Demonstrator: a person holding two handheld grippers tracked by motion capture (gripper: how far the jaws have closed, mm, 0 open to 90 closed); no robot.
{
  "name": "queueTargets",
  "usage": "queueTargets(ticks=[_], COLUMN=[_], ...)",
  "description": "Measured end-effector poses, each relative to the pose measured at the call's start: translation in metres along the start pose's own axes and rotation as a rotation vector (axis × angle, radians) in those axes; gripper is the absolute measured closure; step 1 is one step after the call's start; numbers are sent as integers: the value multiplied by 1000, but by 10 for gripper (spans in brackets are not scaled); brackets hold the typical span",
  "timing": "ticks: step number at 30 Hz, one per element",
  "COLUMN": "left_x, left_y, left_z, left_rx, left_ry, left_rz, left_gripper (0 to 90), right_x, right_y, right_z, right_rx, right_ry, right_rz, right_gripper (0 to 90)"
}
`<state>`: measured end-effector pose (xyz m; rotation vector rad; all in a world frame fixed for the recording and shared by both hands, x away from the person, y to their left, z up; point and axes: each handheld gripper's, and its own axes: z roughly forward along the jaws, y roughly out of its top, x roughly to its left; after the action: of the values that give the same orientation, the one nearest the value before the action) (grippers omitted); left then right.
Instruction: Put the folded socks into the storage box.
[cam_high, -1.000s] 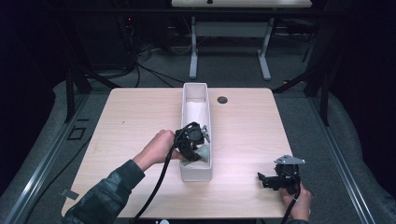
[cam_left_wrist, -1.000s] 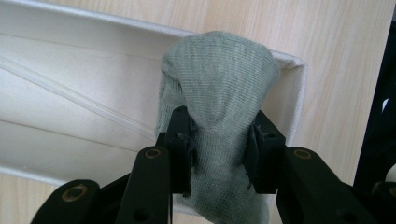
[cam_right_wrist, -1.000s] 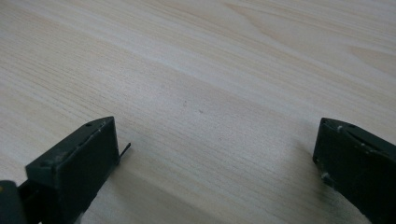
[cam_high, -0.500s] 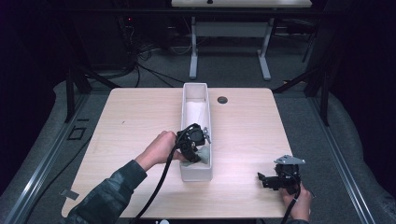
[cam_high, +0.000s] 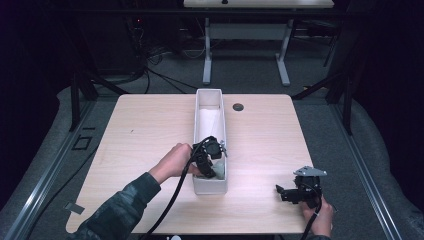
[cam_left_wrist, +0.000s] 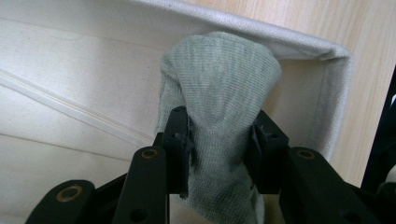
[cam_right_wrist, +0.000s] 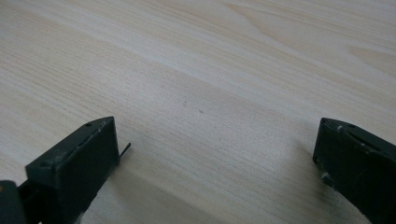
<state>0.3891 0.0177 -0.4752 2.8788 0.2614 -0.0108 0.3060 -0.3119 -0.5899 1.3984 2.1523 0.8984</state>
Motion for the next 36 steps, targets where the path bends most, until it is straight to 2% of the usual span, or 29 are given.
queueTargets(ticks=[9,19,31,36], left_x=[3,5,2,2], left_y=[-1,1,0,-2], left_z=[10,17,10,-1], left_rx=[22,20,-1,-35], left_ry=[-17,-27,-19,18], left_rz=[-10,-24,-30,-33], left_gripper=[626,580,471,424], right_x=[0,0,0,0], right_y=[0,0,0,0], right_z=[0,0,0,0], right_rx=[0,0,0,0], right_ry=[0,0,0,1], right_rz=[0,0,0,1], right_gripper=[0,0,0,0])
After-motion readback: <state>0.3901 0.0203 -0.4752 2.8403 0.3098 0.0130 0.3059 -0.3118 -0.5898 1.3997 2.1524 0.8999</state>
